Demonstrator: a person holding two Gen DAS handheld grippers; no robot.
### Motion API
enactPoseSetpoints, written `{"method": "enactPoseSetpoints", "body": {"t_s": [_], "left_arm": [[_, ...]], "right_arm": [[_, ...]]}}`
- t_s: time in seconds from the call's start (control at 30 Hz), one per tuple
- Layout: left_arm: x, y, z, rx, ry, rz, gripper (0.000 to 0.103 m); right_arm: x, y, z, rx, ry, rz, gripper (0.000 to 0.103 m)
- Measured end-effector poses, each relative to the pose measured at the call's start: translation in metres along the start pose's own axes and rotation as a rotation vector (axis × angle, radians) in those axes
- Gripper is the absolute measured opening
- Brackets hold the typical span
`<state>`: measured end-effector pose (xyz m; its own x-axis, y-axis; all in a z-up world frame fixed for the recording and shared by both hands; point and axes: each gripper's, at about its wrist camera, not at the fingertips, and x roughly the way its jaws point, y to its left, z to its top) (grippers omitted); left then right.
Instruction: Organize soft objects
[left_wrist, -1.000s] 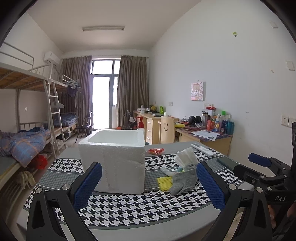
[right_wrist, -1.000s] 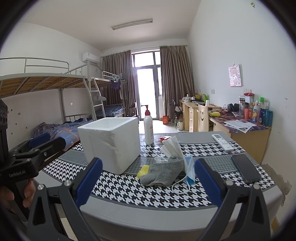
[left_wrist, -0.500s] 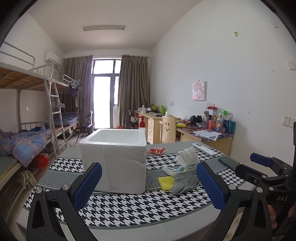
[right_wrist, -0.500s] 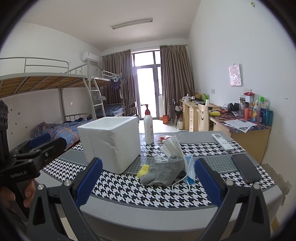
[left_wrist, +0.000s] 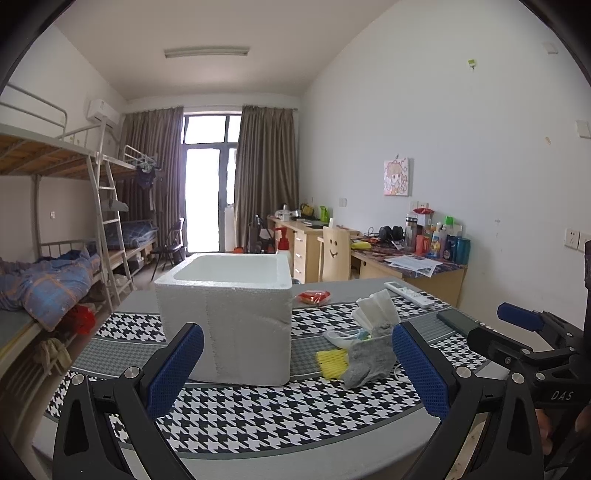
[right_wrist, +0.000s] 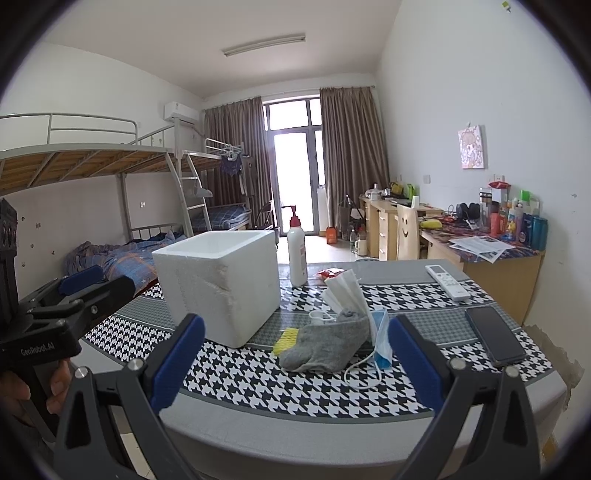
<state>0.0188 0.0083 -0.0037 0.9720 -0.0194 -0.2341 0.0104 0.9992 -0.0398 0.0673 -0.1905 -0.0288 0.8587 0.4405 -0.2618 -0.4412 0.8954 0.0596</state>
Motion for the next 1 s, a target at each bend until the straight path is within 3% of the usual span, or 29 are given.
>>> {"method": "enactPoseSetpoints", "body": {"t_s": [0.57, 1.0], "left_arm": [[0.029, 0.000, 0.006, 0.014, 0.042, -0.041, 0.102], [0.066, -0.019, 0.002, 0.042, 0.109, -0.116, 0.102]], "right_arm": [[0.026, -0.015, 0.005, 0.011, 0.040, -0.020, 0.101], [0.046, -0.038, 0.009, 0.029, 0.083, -0.059, 0.101]]}}
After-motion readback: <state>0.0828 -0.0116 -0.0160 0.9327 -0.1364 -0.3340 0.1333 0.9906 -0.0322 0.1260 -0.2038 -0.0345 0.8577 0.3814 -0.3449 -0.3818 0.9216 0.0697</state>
